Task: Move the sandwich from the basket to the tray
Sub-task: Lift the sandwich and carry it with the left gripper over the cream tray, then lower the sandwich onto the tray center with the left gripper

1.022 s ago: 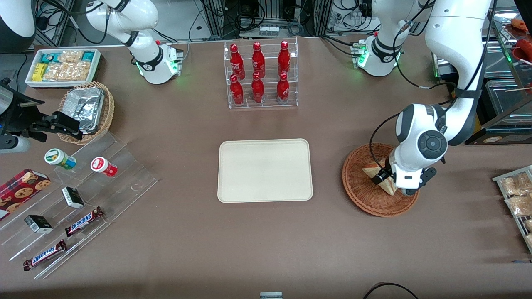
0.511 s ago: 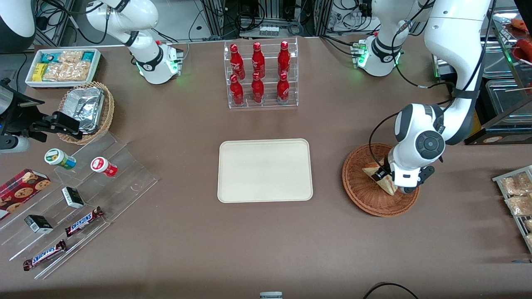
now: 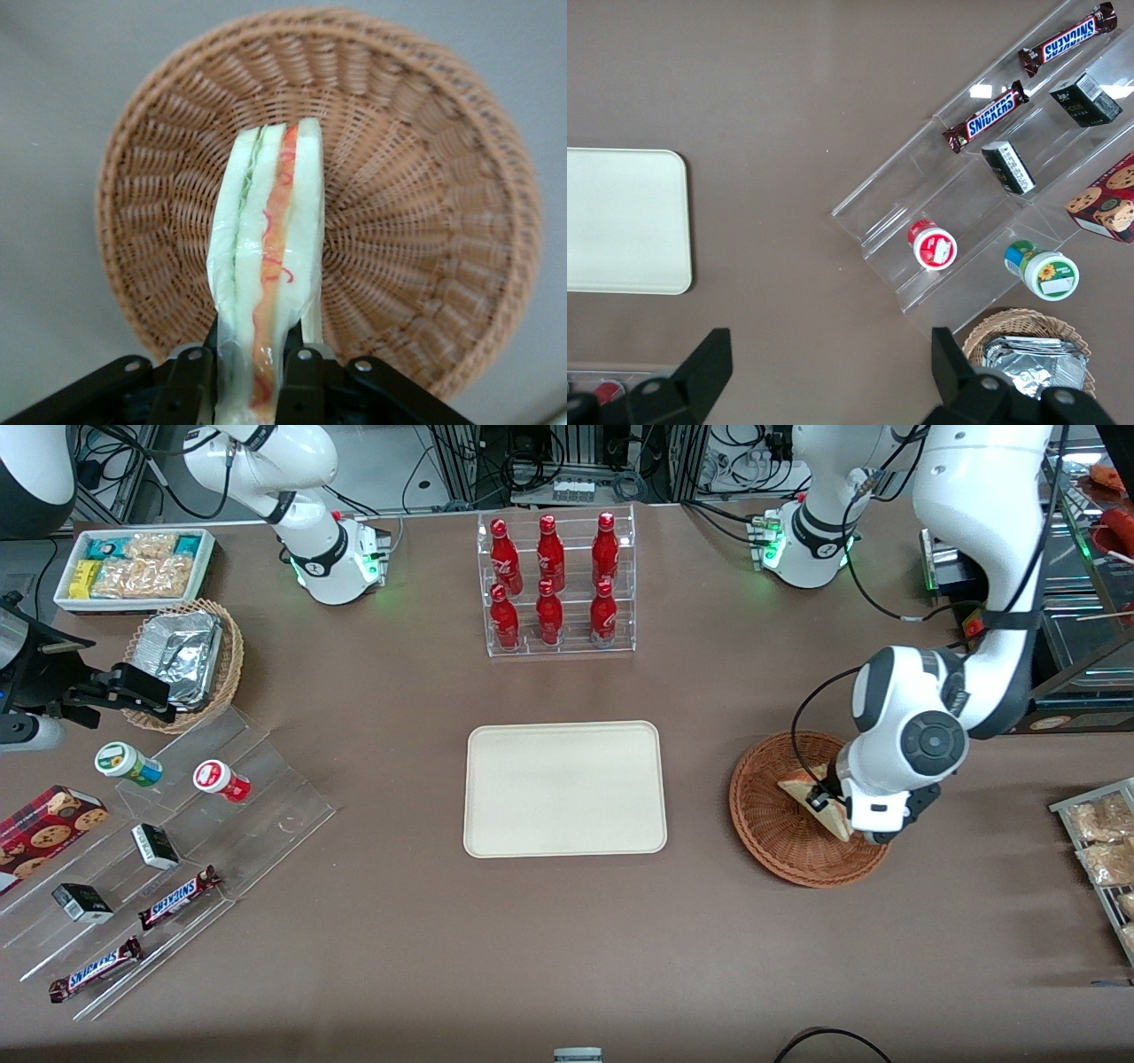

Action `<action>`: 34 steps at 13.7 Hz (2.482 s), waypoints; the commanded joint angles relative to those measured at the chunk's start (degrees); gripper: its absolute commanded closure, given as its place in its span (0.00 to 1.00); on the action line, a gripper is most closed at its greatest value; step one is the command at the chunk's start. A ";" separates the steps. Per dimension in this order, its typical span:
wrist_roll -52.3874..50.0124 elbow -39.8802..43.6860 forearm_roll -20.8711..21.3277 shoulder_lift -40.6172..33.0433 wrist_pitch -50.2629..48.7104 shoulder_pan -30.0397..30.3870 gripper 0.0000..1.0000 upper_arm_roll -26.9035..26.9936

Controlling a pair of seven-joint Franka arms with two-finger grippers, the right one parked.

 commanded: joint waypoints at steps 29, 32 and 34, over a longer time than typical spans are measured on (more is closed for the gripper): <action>4.93 29.54 -2.91 21.02 -5.45 -33.36 1.00 -0.67; 4.94 29.63 -0.89 22.78 -5.01 -34.86 1.00 -0.58; 5.02 30.94 -0.89 23.83 -5.01 -34.95 1.00 -0.67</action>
